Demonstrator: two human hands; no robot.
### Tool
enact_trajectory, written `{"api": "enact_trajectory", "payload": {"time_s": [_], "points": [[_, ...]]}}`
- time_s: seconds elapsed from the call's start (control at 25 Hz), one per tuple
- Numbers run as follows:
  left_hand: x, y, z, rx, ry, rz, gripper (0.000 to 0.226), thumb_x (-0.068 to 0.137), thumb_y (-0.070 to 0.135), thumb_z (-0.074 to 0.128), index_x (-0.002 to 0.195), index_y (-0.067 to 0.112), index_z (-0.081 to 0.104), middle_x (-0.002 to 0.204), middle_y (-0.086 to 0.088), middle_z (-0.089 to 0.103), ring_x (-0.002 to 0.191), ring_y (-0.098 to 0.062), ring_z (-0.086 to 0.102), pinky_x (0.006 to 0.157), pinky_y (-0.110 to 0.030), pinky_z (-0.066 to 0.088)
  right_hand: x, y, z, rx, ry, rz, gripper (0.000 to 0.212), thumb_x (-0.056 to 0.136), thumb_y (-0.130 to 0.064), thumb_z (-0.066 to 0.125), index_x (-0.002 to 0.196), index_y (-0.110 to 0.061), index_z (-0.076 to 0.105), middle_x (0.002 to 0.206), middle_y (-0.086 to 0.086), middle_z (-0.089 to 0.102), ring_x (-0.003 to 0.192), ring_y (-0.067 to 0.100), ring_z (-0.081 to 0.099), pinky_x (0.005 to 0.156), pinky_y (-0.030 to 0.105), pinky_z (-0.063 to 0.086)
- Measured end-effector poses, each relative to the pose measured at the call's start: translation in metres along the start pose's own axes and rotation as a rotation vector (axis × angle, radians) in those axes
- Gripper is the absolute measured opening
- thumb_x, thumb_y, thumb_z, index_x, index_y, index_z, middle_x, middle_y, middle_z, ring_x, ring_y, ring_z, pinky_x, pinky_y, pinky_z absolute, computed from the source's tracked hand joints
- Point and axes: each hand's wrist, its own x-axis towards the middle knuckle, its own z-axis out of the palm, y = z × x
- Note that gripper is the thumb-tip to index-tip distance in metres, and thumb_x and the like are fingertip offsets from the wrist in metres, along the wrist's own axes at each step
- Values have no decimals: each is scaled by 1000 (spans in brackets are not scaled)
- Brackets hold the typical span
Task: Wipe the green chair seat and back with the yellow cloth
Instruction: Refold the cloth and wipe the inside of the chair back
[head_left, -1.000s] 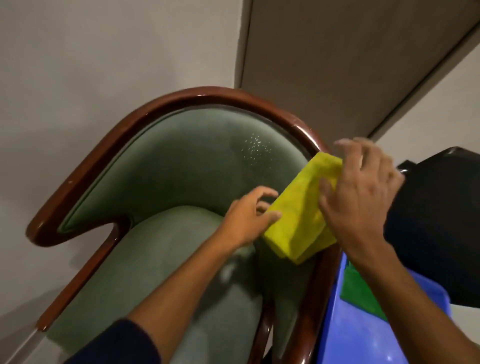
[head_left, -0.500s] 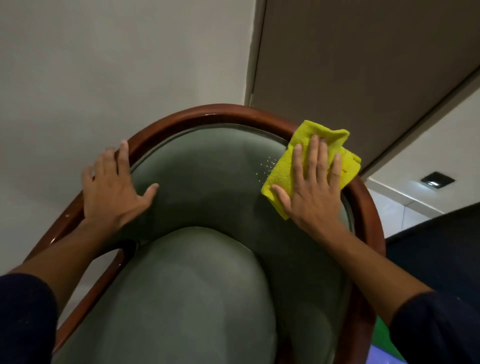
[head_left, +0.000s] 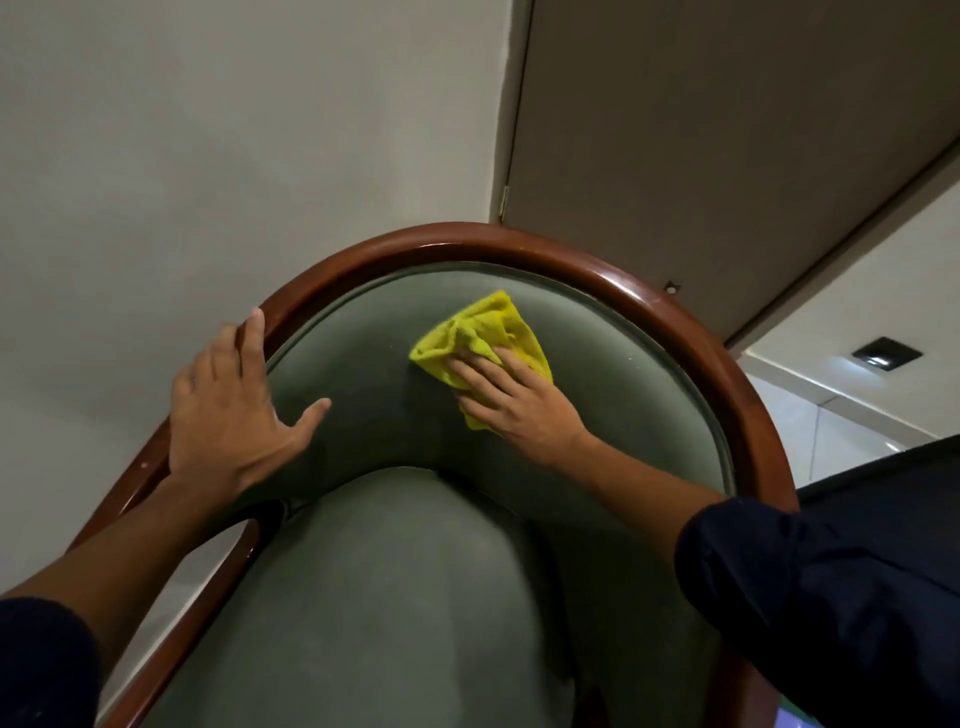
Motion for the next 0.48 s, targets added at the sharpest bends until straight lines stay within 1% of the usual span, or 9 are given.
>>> {"api": "enact_trajectory", "payload": {"time_s": [0.04, 0.08, 0.16, 0.2, 0.24, 0.32, 0.4, 0.48], "points": [[-1, 0, -1, -1, -9, 5, 108, 74, 82, 34, 153, 16, 1, 148, -26, 33, 132, -46, 40, 103, -64, 39, -22, 4, -10, 19, -27, 110, 42, 86, -29, 61, 127, -26, 56, 155, 9, 37, 143, 28, 35, 118, 46, 32], [-1, 1, -3, 1, -14, 10, 108, 74, 82, 33, 153, 16, 0, 148, -26, 33, 132, -46, 41, 103, -64, 39, -44, 7, -22, 62, -57, 267, 37, 86, -28, 62, 123, -26, 59, 153, 9, 41, 142, 29, 38, 116, 48, 34], [-1, 2, -5, 3, -27, 2, 108, 75, 83, 31, 153, 15, 0, 149, -26, 33, 132, -46, 41, 103, -63, 39, -90, 10, -43, 193, -97, 608, 38, 86, -24, 64, 123, -21, 57, 150, 15, 45, 140, 36, 40, 115, 52, 32], [-1, 3, -7, 0, -38, -3, 108, 75, 83, 30, 153, 15, 0, 149, -26, 33, 132, -46, 41, 103, -63, 39, -115, 9, -50, 220, -136, 723, 42, 84, -22, 65, 125, -17, 54, 148, 19, 46, 138, 38, 41, 114, 53, 30], [-3, 3, -7, -5, -46, -6, 108, 75, 84, 29, 153, 15, 0, 149, -27, 33, 132, -46, 41, 103, -63, 39, -138, 6, -57, 213, -182, 780, 43, 84, -20, 63, 126, -14, 52, 146, 21, 47, 136, 39, 42, 114, 52, 28], [-4, 1, -10, -17, -58, -7, 109, 75, 85, 27, 153, 16, -2, 151, -26, 31, 135, -45, 39, 105, -63, 37, -159, -2, -69, 187, -221, 802, 42, 87, -18, 52, 128, -9, 52, 146, 23, 46, 136, 39, 42, 116, 52, 24], [-5, -1, -12, -28, -84, 2, 110, 74, 85, 28, 153, 16, -3, 154, -26, 28, 138, -44, 36, 108, -62, 35, -144, 7, -70, 192, -161, 754, 45, 88, -17, 49, 132, -10, 51, 151, 23, 40, 140, 38, 37, 118, 52, 19], [-4, -1, -12, -39, -94, 9, 111, 74, 84, 32, 154, 15, -1, 155, -26, 26, 140, -44, 34, 109, -62, 33, -98, 33, -67, 232, -85, 722, 45, 92, -17, 40, 136, -13, 47, 159, 19, 26, 148, 35, 22, 121, 51, 12]]}}
